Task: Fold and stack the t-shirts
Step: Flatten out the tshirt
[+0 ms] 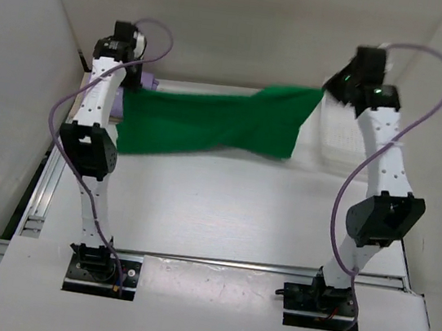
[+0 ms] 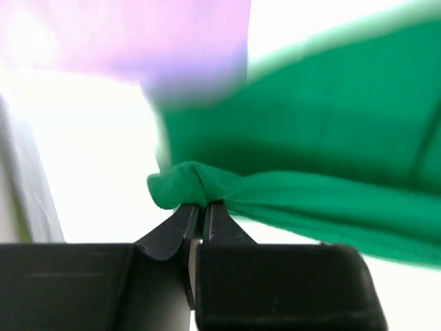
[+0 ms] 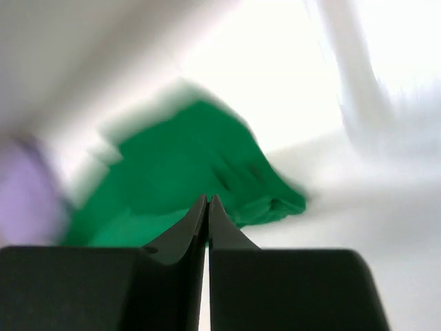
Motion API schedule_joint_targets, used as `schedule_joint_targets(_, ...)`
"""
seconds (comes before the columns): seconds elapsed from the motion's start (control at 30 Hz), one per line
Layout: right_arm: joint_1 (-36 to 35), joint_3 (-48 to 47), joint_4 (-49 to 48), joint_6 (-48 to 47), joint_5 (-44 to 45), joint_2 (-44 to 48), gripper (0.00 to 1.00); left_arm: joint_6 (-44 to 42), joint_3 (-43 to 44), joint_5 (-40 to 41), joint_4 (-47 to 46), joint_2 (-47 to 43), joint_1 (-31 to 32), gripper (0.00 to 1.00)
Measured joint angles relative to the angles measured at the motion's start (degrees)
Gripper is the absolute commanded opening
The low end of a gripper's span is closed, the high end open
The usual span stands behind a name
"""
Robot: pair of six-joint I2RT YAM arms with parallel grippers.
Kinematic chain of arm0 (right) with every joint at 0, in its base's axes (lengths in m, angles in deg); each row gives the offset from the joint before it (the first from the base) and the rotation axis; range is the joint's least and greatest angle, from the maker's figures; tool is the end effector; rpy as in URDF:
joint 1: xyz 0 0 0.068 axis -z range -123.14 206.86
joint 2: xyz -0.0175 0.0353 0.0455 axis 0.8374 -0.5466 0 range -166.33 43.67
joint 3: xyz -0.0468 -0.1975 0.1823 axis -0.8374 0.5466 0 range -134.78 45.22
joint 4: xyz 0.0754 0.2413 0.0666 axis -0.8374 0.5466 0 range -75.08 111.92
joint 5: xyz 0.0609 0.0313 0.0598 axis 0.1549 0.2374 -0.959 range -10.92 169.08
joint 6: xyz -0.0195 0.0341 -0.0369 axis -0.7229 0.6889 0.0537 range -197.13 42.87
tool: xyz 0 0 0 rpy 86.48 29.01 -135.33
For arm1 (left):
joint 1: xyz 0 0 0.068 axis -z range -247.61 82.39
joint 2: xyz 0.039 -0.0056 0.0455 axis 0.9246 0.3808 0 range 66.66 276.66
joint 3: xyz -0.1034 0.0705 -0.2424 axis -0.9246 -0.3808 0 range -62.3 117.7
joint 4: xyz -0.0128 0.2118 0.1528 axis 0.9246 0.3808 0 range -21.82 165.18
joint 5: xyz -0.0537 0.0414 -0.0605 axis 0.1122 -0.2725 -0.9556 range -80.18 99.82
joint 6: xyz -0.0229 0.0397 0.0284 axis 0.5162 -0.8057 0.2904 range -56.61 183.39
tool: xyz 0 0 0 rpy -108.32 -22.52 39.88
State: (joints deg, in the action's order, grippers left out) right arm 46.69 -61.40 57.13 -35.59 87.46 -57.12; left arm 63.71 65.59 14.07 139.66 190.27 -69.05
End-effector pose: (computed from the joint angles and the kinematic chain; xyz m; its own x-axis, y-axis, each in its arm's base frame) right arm 0.3897 0.0648 0.3926 -0.4763 0.5811 -0.6599 0.3429 0.8139 0.4691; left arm 0.4482 0.0140 0.3106 -0.9212 -0.0285 -0.3880 -0.0587 0.9961 0.0662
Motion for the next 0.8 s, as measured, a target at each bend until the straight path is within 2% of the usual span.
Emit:
schedule_joint_targets(0.03,2.0,-8.9,-0.3,0.0,-0.7,-2.1,0.0,0.1,6.8,2.5,-3.1,1.5,1.9,0.1)
schedule_joint_targets(0.07,4.0,-15.1,-1.8,0.2,-1.5,-3.0,0.0,0.1,7.4,4.3,-8.9,-0.1,3.6,0.1)
schedule_joint_targets(0.13,6.8,-20.6,-4.8,0.8,-2.7,-1.6,0.0,0.0,-1.9,6.3,-19.7,-9.6,7.2,0.1)
schedule_joint_targets(0.2,8.9,-21.0,-7.8,1.6,-3.0,2.3,0.0,-0.1,-5.1,6.5,-23.2,-17.3,10.1,0.1)
schedule_joint_targets(0.33,9.0,-16.1,-11.8,1.8,-4.3,10.0,0.0,-0.1,-1.5,7.7,-33.6,-23.5,10.3,0.1)
schedule_joint_targets(0.4,8.5,-9.3,-13.8,1.7,-5.7,14.3,0.0,-0.1,-2.8,8.8,-36.6,-25.2,10.0,0.1)
schedule_joint_targets(0.5,8.4,5.8,-15.5,1.3,-7.1,21.2,0.0,-0.1,-10.0,9.5,-38.6,-27.6,10.2,0.1)
schedule_joint_targets(0.7,6.5,39.5,-13.7,-0.7,-8.2,37.6,0.0,-0.1,-35.0,8.7,-37.1,-30.5,12.2,0.11)
schedule_joint_targets(0.8,4.2,51.3,-11.8,-1.7,-8.9,49.2,0.0,-0.2,-48.2,8.2,-34.6,-32.1,12.8,0.1)
